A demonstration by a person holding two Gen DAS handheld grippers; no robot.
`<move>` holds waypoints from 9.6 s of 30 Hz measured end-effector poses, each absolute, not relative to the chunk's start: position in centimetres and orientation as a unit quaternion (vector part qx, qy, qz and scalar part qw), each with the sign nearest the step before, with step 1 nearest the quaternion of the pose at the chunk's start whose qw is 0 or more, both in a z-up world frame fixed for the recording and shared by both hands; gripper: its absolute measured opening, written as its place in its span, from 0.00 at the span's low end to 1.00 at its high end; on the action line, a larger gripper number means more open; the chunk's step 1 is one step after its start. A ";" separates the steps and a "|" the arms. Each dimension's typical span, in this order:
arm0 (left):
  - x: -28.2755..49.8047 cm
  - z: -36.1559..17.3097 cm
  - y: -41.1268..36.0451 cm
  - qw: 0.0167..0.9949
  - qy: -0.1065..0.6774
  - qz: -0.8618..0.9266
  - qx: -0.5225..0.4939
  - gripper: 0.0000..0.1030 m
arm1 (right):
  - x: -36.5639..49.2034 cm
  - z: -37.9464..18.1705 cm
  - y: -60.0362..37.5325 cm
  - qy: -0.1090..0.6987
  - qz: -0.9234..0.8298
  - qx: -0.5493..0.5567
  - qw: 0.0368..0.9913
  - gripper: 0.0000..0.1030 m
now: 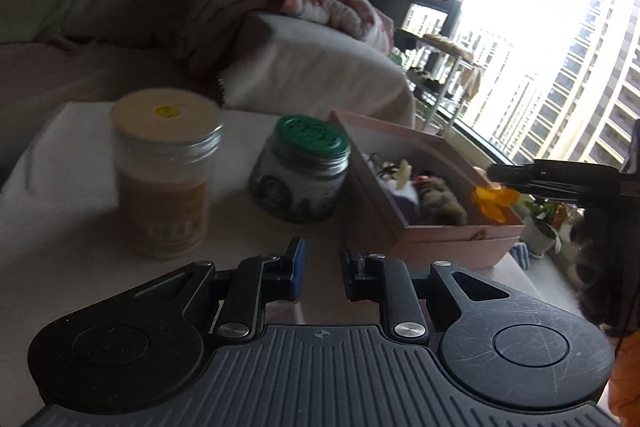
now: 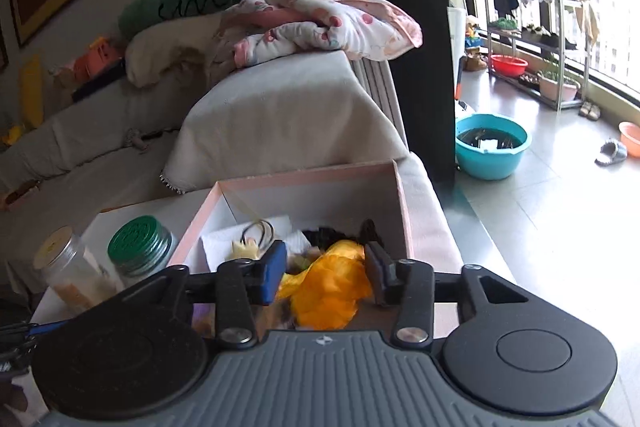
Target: Organize soft objects
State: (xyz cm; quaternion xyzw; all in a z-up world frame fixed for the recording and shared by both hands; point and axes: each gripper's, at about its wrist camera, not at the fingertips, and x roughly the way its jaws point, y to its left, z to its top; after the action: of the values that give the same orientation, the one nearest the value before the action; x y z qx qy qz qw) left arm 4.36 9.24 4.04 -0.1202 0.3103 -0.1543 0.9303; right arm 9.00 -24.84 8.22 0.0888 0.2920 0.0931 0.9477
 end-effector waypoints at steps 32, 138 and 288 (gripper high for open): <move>1.3 4.5 0.1 0.880 0.348 -0.309 -0.093 0.21 | -3.3 4.9 -25.4 0.247 0.057 0.033 0.967 0.60; -1.8 3.1 13.1 0.908 0.395 -0.091 -0.105 0.22 | -1.2 2.8 -9.5 0.351 0.298 -0.054 0.886 0.63; 1.3 0.4 -2.2 0.946 0.322 -0.037 0.006 0.64 | 1.0 -0.2 -20.4 0.331 0.029 -0.006 0.943 1.00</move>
State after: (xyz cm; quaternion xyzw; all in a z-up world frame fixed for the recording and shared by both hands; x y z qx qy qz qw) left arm 1.30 -2.22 0.41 0.0058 0.3220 -0.0370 0.9460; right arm 1.01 -20.44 -0.24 -0.0059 0.3312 0.0294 0.9431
